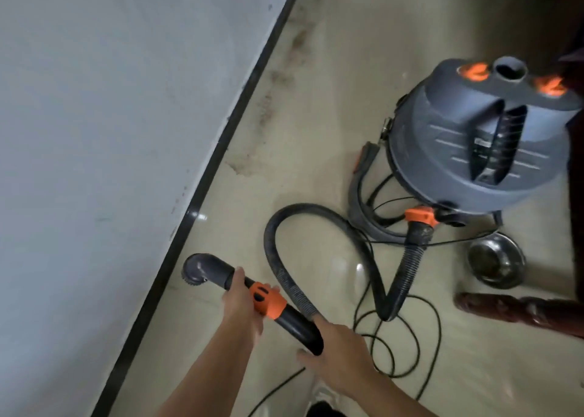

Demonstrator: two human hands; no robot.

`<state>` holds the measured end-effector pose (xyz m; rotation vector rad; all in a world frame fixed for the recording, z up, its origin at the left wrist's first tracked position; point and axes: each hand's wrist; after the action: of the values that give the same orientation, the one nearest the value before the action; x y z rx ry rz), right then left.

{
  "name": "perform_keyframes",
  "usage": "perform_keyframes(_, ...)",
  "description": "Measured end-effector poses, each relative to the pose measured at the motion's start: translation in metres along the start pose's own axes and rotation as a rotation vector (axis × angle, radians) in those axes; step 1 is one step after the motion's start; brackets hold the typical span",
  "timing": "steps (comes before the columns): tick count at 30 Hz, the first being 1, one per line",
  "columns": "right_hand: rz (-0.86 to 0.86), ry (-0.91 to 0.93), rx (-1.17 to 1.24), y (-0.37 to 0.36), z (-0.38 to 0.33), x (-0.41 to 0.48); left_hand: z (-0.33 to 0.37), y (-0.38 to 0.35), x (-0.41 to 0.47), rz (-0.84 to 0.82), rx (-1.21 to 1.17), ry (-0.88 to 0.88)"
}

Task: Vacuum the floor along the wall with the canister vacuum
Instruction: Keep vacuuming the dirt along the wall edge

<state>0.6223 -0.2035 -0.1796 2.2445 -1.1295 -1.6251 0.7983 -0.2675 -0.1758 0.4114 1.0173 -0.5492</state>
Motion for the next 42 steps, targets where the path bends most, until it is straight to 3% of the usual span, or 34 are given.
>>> perform_keyframes(4,0.159,-0.034,0.184,0.083,0.017,-0.001,0.028,-0.062,-0.042,-0.014,0.062,-0.13)
perform_keyframes(9,0.808,-0.164,0.195,0.2,0.059,0.022,0.043,-0.139,-0.07,-0.173,0.092,-0.196)
perform_keyframes(12,0.997,-0.312,0.201,0.26,0.07,0.047,0.032,-0.184,-0.073,-0.236,0.156,-0.228)
perform_keyframes(17,0.994,-0.459,0.268,0.31,0.068,0.102,0.02,-0.253,-0.063,-0.279,0.275,-0.18)
perform_keyframes(23,1.136,-0.581,0.044,0.321,0.073,0.143,0.045,-0.341,-0.05,-0.439,0.324,-0.133)
perform_keyframes(28,1.091,-0.642,0.092,0.367,0.074,0.171,0.075,-0.384,-0.042,-0.487,0.407,-0.114)
perform_keyframes(42,1.02,-0.64,0.051,0.549,0.087,0.288,0.138,-0.525,-0.011,-0.546,0.506,-0.203)
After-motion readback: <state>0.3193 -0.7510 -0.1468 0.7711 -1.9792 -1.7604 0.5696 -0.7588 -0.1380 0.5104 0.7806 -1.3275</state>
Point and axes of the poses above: each hand's wrist, its own x-axis towards the middle knuckle, its own y-axis out of the back of the hand, z = x × y, and after that the axes turned 8 degrees about -y, right-handed
